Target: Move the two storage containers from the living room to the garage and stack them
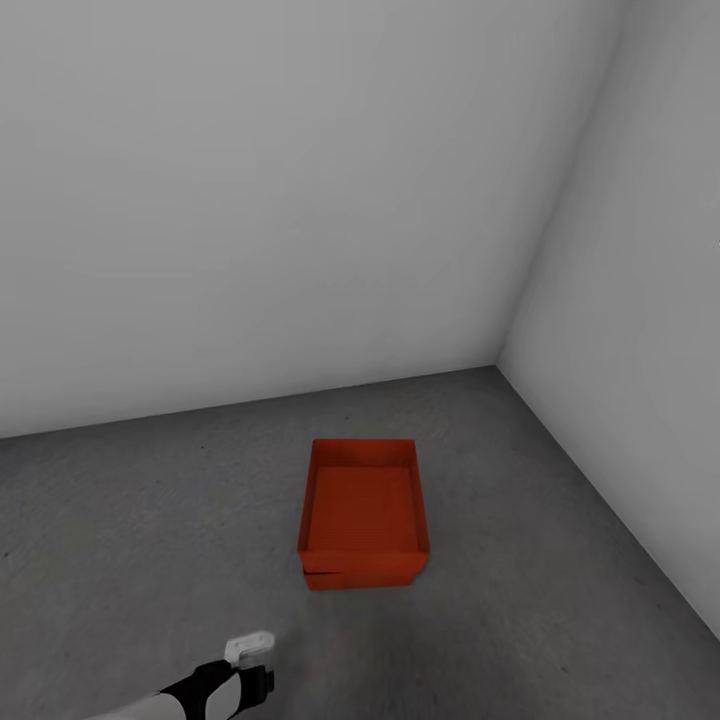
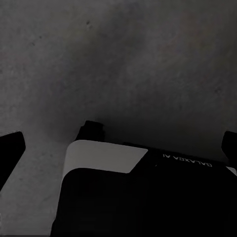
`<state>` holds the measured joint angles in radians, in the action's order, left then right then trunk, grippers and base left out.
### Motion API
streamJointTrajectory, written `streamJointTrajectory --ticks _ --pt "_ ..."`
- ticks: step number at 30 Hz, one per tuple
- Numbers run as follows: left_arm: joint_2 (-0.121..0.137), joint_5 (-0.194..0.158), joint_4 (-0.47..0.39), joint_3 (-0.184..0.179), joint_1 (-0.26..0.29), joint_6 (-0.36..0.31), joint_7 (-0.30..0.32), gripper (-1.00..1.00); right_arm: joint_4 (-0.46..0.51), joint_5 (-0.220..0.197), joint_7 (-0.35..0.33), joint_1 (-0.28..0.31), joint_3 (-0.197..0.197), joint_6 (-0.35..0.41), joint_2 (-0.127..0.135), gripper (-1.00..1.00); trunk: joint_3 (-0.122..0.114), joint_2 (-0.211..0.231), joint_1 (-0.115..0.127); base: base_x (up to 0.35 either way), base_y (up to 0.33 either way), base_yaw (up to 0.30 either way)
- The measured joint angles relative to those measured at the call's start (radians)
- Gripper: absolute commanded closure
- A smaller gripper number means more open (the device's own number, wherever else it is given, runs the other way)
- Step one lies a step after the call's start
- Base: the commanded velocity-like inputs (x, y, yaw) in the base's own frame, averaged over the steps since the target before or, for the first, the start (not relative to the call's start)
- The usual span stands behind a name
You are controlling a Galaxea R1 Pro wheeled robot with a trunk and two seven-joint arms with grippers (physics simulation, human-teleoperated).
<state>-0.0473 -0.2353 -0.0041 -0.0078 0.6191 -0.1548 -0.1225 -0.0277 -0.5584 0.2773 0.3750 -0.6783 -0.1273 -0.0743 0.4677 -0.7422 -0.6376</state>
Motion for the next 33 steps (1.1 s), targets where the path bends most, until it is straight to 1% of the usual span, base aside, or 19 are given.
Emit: streamJointTrajectory --ticks 8,20,23,27,31,33 --pt "0.0 0.001 0.0 -0.001 -0.013 -0.001 -0.001 -1.0 0.0 0.001 0.0 -0.009 -0.001 -0.002 0.0 -1.0 -0.012 0.0 0.0 0.0 0.0 0.0" --pt "-0.001 0.001 0.0 0.0 -0.017 -0.003 -0.001 -1.0 0.0 -0.001 0.0 -0.011 -0.001 -0.001 -0.001 -1.0 -0.031 0.0 0.0 0.0 0.0 0.0" --pt "0.0 0.002 0.0 0.0 -0.018 -0.004 -0.001 -1.0 0.0 -0.001 0.0 -0.024 0.0 -0.002 -0.001 -1.0 -0.036 0.0 0.0 0.0 0.0 0.0" --pt "0.004 0.006 0.0 -0.001 -0.045 -0.001 0.0 -1.0 0.0 -0.001 0.0 -0.035 0.0 -0.003 -0.001 -1.0 -0.042 0.0 0.0 0.0 0.0 0.0" --pt "0.02 0.008 0.0 -0.001 -0.066 -0.001 0.002 -1.0 0.0 -0.002 -0.001 -0.051 0.0 -0.003 -0.001 -1.0 -0.048 0.0 0.0 0.0 0.0 0.0" --pt "0.026 0.008 0.0 -0.001 -0.09 0.0 0.005 -1.0 0.0 -0.003 -0.002 -0.069 0.0 -0.005 -0.001 -1.0 -0.051 0.0 0.0 0.0 0.0 0.0"
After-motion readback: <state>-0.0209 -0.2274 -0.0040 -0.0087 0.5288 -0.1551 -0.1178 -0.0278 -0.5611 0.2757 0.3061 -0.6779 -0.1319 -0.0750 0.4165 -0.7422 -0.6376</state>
